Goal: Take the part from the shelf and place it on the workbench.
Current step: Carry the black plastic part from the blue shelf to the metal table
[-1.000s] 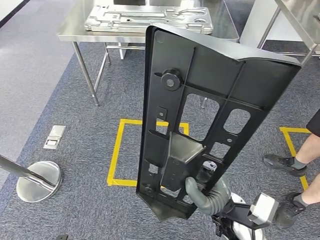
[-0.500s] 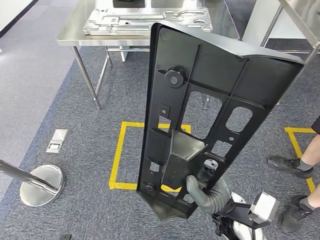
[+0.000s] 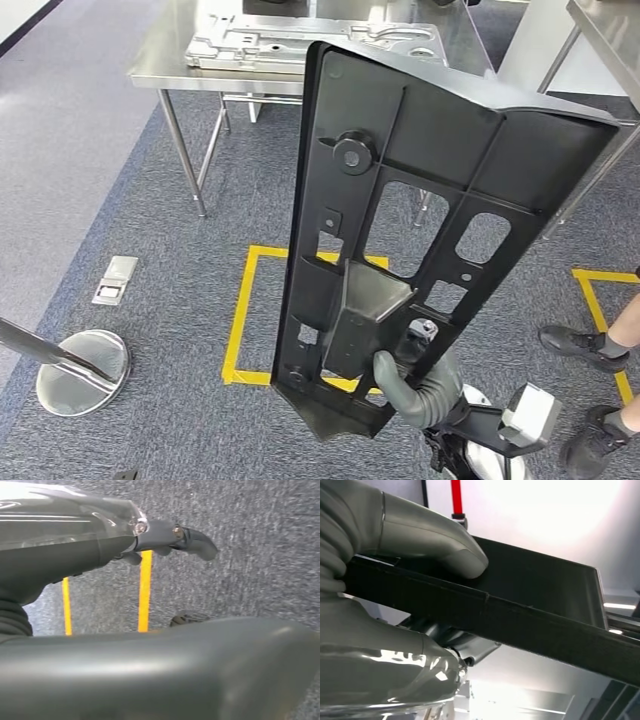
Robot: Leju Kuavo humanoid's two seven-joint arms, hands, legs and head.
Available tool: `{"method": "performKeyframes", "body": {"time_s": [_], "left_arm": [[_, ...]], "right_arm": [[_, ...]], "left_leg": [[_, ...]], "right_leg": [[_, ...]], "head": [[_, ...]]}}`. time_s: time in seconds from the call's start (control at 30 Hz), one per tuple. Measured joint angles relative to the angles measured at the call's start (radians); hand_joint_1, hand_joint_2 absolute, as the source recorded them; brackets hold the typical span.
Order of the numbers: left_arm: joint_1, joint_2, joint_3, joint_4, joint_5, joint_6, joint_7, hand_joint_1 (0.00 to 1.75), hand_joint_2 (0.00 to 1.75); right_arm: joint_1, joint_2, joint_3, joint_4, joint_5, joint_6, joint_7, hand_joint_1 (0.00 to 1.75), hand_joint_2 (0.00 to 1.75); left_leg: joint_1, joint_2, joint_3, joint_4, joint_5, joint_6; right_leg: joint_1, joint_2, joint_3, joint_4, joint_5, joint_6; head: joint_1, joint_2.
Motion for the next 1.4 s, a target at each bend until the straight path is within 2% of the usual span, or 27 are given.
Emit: {"method": "performKeyframes", "body": {"time_s": [0.03, 0.07, 0.1, 0.13, 0.2, 0.23, 0.27, 0.33, 0.4, 0.47, 0.53, 0.57, 0.6, 0.63, 0.7, 0.73, 0.77, 0.93, 1.0, 1.07, 1.1, 1.13, 1.2, 1.23, 1.27, 1.33, 1.4], "left_arm": [[0.000, 0.000, 0.000, 0.000, -0.002, 0.000, 0.000, 0.00, 1.75], [0.000, 0.000, -0.001, 0.000, -0.004, 0.000, 0.000, 0.00, 1.75], [0.000, 0.000, -0.001, 0.000, -0.005, 0.000, 0.000, 0.00, 1.75], [0.000, 0.000, -0.001, 0.000, -0.005, 0.000, 0.000, 0.00, 1.75], [0.000, 0.000, -0.002, 0.000, -0.006, 0.000, 0.000, 0.00, 1.75], [-0.001, 0.000, -0.002, 0.000, -0.006, 0.000, 0.000, 0.00, 1.75], [-0.002, 0.001, -0.002, 0.000, -0.006, 0.000, 0.000, 0.00, 1.75], [-0.004, 0.002, -0.003, 0.000, -0.007, 0.001, 0.000, 0.00, 1.75], [-0.006, 0.004, -0.004, 0.000, -0.007, 0.002, 0.000, 0.00, 1.75], [-0.008, 0.005, -0.005, 0.000, -0.007, 0.003, 0.000, 0.00, 1.75], [-0.007, 0.007, -0.005, 0.000, -0.007, 0.004, 0.000, 0.00, 1.75], [-0.006, 0.008, -0.005, 0.000, -0.007, 0.005, 0.000, 0.00, 1.75], [-0.006, 0.009, -0.005, 0.000, -0.007, 0.005, -0.001, 0.00, 1.75], [-0.005, 0.009, -0.005, 0.000, -0.007, 0.005, -0.001, 0.00, 1.75], [-0.005, 0.009, -0.005, 0.000, -0.006, 0.005, -0.002, 0.00, 1.75], [-0.005, 0.009, -0.005, 0.000, -0.006, 0.005, -0.002, 0.00, 1.75], [-0.006, 0.009, -0.005, 0.000, -0.005, 0.005, -0.003, 0.00, 1.75], [-0.006, 0.009, -0.005, 0.000, -0.005, 0.005, -0.005, 0.00, 1.75], [-0.008, 0.009, -0.005, 0.000, -0.005, 0.006, -0.006, 0.00, 1.75], [-0.010, 0.009, -0.005, 0.000, -0.005, 0.006, -0.006, 0.00, 1.75], [-0.009, 0.009, -0.006, 0.000, -0.005, 0.006, -0.006, 0.00, 1.75], [-0.009, 0.009, -0.006, 0.000, -0.005, 0.006, -0.007, 0.00, 1.75], [-0.010, 0.009, -0.006, 0.000, -0.005, 0.006, -0.009, 0.00, 1.75], [-0.011, 0.008, -0.006, 0.000, -0.005, 0.006, -0.010, 0.00, 1.75], [-0.012, 0.008, -0.006, 0.000, -0.005, 0.006, -0.011, 0.00, 1.75], [-0.014, 0.008, -0.006, 0.000, -0.005, 0.005, -0.011, 0.00, 1.75], [-0.016, 0.008, -0.006, 0.000, -0.005, 0.005, -0.011, 0.00, 1.75]], "right_arm": [[0.001, 0.000, 0.000, 0.001, -0.003, 0.001, 0.001, 1.75, 1.75], [0.002, 0.000, 0.000, 0.003, -0.006, 0.002, 0.002, 1.75, 1.75], [0.002, 0.000, 0.000, 0.005, -0.009, 0.003, 0.003, 1.75, 1.75], [0.002, 0.000, 0.000, 0.006, -0.012, 0.005, 0.006, 1.75, 1.75], [0.001, 0.000, 0.000, 0.009, -0.016, 0.009, 0.011, 1.75, 1.75], [0.001, 0.000, 0.000, 0.011, -0.018, 0.011, 0.013, 1.75, 1.75], [0.000, 0.000, 0.000, 0.013, -0.019, 0.013, 0.014, 1.75, 1.75], [-0.001, 0.000, -0.001, 0.015, -0.020, 0.015, 0.015, 1.75, 1.75], [-0.001, 0.001, -0.003, 0.016, -0.018, 0.015, 0.012, 1.75, 1.75], [-0.004, 0.002, -0.005, 0.015, -0.006, 0.012, 0.002, 1.75, 1.75], [-0.005, 0.003, -0.006, 0.013, 0.015, 0.006, -0.012, 1.75, 1.75], [-0.006, 0.003, -0.006, 0.011, 0.026, 0.002, -0.018, 1.75, 1.75], [-0.006, 0.003, -0.006, 0.009, 0.034, -0.001, -0.022, 1.75, 1.75], [-0.005, 0.003, -0.006, 0.005, 0.040, -0.004, -0.024, 1.75, 1.75], [-0.006, 0.003, -0.006, -0.006, 0.048, -0.008, -0.028, 1.75, 1.75], [-0.007, 0.003, -0.006, -0.011, 0.051, -0.009, -0.030, 1.75, 1.75], [-0.007, 0.003, -0.006, -0.016, 0.053, -0.011, -0.031, 1.75, 1.75], [-0.008, 0.003, -0.007, -0.040, 0.058, -0.023, -0.035, 1.75, 1.75], [-0.007, 0.003, -0.008, -0.046, 0.057, -0.025, -0.038, 1.75, 1.75], [-0.002, 0.002, -0.009, -0.048, 0.057, -0.025, -0.039, 1.75, 1.75], [0.001, 0.002, -0.009, -0.048, 0.057, -0.025, -0.039, 1.75, 1.75], [0.002, 0.001, -0.009, -0.048, 0.057, -0.025, -0.039, 1.75, 1.75], [0.003, 0.001, -0.009, -0.049, 0.057, -0.025, -0.039, 1.75, 1.75], [0.003, 0.001, -0.009, -0.049, 0.057, -0.025, -0.039, 1.75, 1.75], [0.002, 0.001, -0.009, -0.050, 0.057, -0.025, -0.039, 1.75, 1.75], [0.001, 0.001, -0.009, -0.052, 0.055, -0.025, -0.039, 1.75, 1.75], [0.002, 0.001, -0.009, -0.054, 0.054, -0.025, -0.039, 1.75, 1.75]], "left_leg": [[-0.003, 0.000, 0.003, 0.000, -0.004, 0.005], [-0.007, -0.001, 0.008, 0.000, -0.007, 0.009], [-0.010, -0.002, 0.013, 0.000, -0.012, 0.011], [-0.012, -0.003, 0.022, 0.000, -0.018, 0.011], [-0.016, -0.007, 0.041, 0.000, -0.032, 0.007], [-0.018, -0.008, 0.048, 0.001, -0.038, 0.003], [-0.019, -0.008, 0.051, 0.001, -0.043, -0.001], [-0.019, -0.008, 0.051, -0.001, -0.048, -0.009], [-0.018, -0.006, 0.052, 0.003, -0.056, -0.017], [-0.016, -0.006, 0.024, 0.065, -0.091, -0.029], [-0.010, -0.006, -0.047, 0.192, -0.140, -0.041], [-0.006, -0.006, -0.081, 0.246, -0.151, -0.045], [-0.004, -0.005, -0.102, 0.268, -0.142, -0.048], [-0.002, -0.005, -0.104, 0.251, -0.112, -0.050], [0.001, -0.004, -0.065, 0.137, -0.025, -0.050], [0.000, -0.004, -0.043, 0.083, 0.005, -0.049], [-0.001, -0.004, -0.027, 0.045, 0.016, -0.044], [-0.004, -0.004, -0.010, 0.011, 0.001, -0.013], [-0.003, -0.002, -0.001, 0.006, -0.004, -0.001], [-0.006, -0.001, 0.006, 0.006, -0.011, 0.007], [-0.008, -0.001, 0.011, 0.006, -0.015, 0.009], [-0.009, -0.001, 0.019, 0.006, -0.021, 0.009], [-0.010, -0.001, 0.040, 0.006, -0.035, 0.004], [-0.011, -0.001, 0.048, 0.007, -0.043, 0.001], [-0.012, 0.000, 0.052, 0.008, -0.048, -0.004], [-0.013, 0.003, 0.051, 0.007, -0.053, -0.012], [-0.013, 0.008, 0.055, 0.004, -0.058, -0.021]], "right_leg": [[0.002, 0.001, -0.042, 0.071, -0.023, -0.002], [0.004, 0.002, -0.076, 0.121, -0.030, -0.004], [0.006, 0.003, -0.095, 0.138, -0.017, -0.007], [0.009, 0.004, -0.093, 0.112, 0.017, -0.011], [0.018, 0.005, -0.051, -0.009, 0.103, -0.024], [0.021, 0.006, -0.029, -0.065, 0.129, -0.030], [0.025, 0.007, -0.015, -0.100, 0.138, -0.036], [0.028, 0.009, -0.007, -0.120, 0.129, -0.041], [0.022, 0.009, 0.000, -0.130, 0.126, -0.048], [0.014, 0.005, 0.011, -0.139, 0.123, -0.056], [0.013, 0.002, 0.018, -0.140, 0.116, -0.060], [0.013, 0.002, 0.022, -0.140, 0.111, -0.060], [0.012, 0.002, 0.028, -0.140, 0.106, -0.058], [0.011, 0.003, 0.037, -0.140, 0.100, -0.056], [0.008, 0.003, 0.058, -0.140, 0.085, -0.048], [0.008, 0.004, 0.067, -0.139, 0.079, -0.042], [0.009, 0.005, 0.070, -0.139, 0.074, -0.037], [0.008, 0.006, 0.068, -0.129, 0.054, -0.011], [0.009, 0.007, 0.022, -0.034, 0.009, -0.009], [0.010, 0.007, -0.058, 0.098, -0.032, -0.010], [0.010, 0.007, -0.086, 0.134, -0.029, -0.010], [0.011, 0.007, -0.096, 0.131, -0.005, -0.012], [0.015, 0.005, -0.065, 0.024, 0.083, -0.019], [0.019, 0.000, -0.045, -0.033, 0.117, -0.024], [0.023, -0.003, -0.028, -0.078, 0.135, -0.029], [0.029, -0.004, -0.019, -0.108, 0.131, -0.037], [0.026, 0.002, -0.014, -0.119, 0.125, -0.044]], "head": [[0.000, 0.000], [0.000, 0.000], [0.000, 0.000], [0.000, 0.000], [0.000, 0.000], [0.000, 0.000], [-0.001, 0.000], [-0.001, 0.000], [-0.001, 0.000], [-0.002, 0.000], [-0.003, 0.000], [-0.003, 0.000], [-0.003, 0.000], [-0.003, 0.000], [-0.003, 0.000], [-0.003, 0.000], [-0.003, 0.000], [-0.003, 0.000], [-0.002, 0.000], [-0.002, 0.000], [-0.002, 0.000], [-0.002, 0.000], [-0.002, 0.000], [-0.003, 0.000], [-0.002, 0.000], [-0.002, 0.000], [-0.002, 0.000]]}}
